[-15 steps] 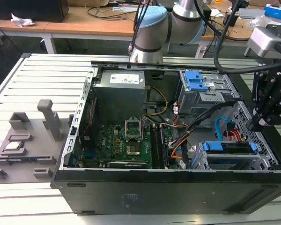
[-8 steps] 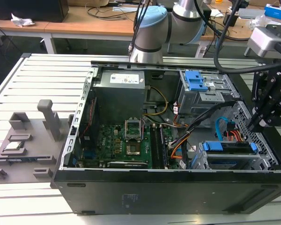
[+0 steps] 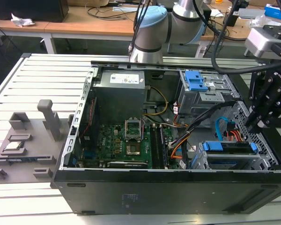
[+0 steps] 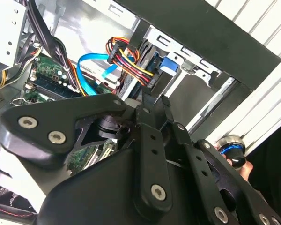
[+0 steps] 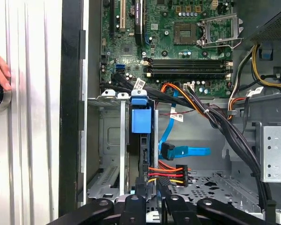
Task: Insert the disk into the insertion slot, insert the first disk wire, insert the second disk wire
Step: 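Insert the second disk wire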
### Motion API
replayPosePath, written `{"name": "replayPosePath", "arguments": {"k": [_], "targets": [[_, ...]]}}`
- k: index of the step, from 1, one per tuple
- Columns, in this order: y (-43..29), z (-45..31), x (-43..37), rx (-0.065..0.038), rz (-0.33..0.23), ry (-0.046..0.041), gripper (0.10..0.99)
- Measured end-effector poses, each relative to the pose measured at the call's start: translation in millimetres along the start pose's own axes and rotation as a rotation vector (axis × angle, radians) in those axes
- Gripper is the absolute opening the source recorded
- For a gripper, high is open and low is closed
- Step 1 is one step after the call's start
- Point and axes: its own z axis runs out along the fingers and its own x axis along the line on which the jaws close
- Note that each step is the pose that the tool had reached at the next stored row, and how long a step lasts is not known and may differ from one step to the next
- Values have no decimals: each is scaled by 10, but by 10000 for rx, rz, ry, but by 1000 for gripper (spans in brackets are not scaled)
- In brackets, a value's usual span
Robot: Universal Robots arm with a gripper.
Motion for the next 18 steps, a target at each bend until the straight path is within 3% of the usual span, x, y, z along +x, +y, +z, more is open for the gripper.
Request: {"name": "replayPosePath", "arguments": {"k": [2,4,6,14,18], "targets": [[41,30,-31,-1,-1,-31,239],[64,47,-113,-1,-2,-41,239],[124,57,-128,0,-2,-39,239],[301,105,-128,5,0,22,239],[327,116,-127,5,2,47,239]]}}
